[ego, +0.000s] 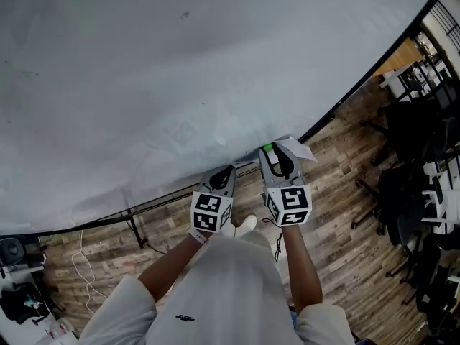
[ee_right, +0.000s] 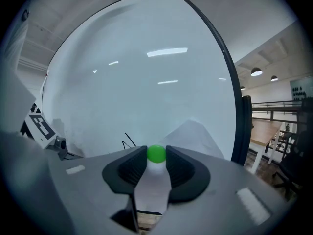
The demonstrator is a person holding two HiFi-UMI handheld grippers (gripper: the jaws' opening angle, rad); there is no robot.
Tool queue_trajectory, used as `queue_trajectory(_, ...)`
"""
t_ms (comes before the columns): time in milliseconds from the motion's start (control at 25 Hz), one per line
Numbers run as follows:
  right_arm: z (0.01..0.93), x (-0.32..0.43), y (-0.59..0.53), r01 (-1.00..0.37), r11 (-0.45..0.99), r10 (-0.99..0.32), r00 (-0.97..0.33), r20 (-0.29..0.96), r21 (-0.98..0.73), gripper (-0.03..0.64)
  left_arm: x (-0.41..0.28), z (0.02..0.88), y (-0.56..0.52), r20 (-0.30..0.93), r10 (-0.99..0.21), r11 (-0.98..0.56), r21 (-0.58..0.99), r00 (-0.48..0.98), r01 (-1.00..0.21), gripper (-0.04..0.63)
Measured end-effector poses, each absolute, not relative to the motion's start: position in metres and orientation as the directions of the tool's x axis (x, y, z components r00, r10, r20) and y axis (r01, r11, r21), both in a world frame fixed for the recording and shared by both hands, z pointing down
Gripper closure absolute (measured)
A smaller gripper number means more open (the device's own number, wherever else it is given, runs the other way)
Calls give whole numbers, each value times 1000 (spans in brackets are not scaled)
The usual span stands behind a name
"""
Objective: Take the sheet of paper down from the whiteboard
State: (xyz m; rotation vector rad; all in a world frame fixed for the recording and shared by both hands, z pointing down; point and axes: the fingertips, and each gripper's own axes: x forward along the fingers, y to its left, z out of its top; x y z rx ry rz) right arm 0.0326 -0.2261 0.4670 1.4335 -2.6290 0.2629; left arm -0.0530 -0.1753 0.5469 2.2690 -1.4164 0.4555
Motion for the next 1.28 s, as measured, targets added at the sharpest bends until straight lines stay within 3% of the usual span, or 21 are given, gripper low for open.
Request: queue_trajectory(1280,422,71,-148,-863,502,-849,-504,159,-56,485,-49,512,-147,424,-774,-429,192,469,-883,589)
